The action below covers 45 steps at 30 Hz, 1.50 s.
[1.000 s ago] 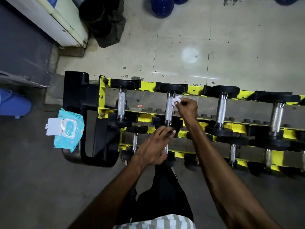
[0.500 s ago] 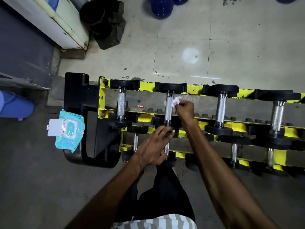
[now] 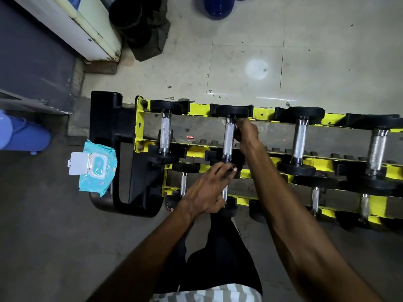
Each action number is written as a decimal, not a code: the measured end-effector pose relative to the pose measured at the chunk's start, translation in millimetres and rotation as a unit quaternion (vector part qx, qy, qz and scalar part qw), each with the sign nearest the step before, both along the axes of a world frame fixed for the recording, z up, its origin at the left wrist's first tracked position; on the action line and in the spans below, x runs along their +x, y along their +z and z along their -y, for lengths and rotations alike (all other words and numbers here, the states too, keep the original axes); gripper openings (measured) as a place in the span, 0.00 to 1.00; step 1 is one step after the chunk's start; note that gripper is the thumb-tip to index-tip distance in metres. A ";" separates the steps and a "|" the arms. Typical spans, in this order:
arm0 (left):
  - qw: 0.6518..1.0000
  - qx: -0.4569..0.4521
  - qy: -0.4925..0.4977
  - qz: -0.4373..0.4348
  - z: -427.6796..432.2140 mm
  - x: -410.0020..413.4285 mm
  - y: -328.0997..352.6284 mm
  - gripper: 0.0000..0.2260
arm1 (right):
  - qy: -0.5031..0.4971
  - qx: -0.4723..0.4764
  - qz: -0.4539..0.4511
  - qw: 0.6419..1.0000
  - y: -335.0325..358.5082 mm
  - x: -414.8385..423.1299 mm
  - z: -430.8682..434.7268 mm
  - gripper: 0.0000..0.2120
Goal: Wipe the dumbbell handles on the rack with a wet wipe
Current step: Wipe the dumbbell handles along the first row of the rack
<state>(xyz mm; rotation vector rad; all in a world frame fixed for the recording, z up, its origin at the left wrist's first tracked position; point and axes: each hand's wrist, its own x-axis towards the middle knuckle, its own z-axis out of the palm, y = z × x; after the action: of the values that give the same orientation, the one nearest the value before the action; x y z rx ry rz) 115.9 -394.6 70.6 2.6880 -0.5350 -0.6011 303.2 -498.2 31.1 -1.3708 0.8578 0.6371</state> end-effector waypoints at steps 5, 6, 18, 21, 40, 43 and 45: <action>1.000 -0.004 0.006 0.016 1.8 -1.0 1.6 0.36 | 0.022 -0.199 0.253 0.947 -5.0 -30.9 3.7 0.04; 1.000 -0.012 0.011 0.017 2.5 -1.7 2.0 0.35 | 0.044 -0.223 0.297 0.927 -4.7 -35.8 3.9 0.05; 0.999 0.032 0.009 0.012 4.3 -3.0 -1.2 0.41 | 0.467 -0.441 0.538 0.547 0.5 -32.0 33.0 0.20; 0.999 0.036 0.002 0.011 4.3 -2.8 -1.1 0.42 | 0.550 -0.431 0.526 0.484 4.4 -20.4 27.4 0.21; 0.999 0.031 -0.018 0.037 -2.7 -1.7 2.5 0.40 | 0.745 -0.214 0.337 0.535 29.5 -19.2 22.3 0.13; 0.999 0.030 -0.021 0.027 -1.4 0.3 4.4 0.42 | 0.667 -0.162 0.343 0.642 19.1 -24.6 51.0 0.14; 0.999 0.030 -0.019 0.011 -1.0 -1.3 3.2 0.42 | 0.588 -0.105 0.286 0.749 12.4 -31.8 64.7 0.12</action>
<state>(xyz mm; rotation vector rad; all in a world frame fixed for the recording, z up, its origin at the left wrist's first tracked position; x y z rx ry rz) 114.5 -393.6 73.8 2.7484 -0.5841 -0.6084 271.4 -562.9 43.6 -2.1114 -0.5850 0.9711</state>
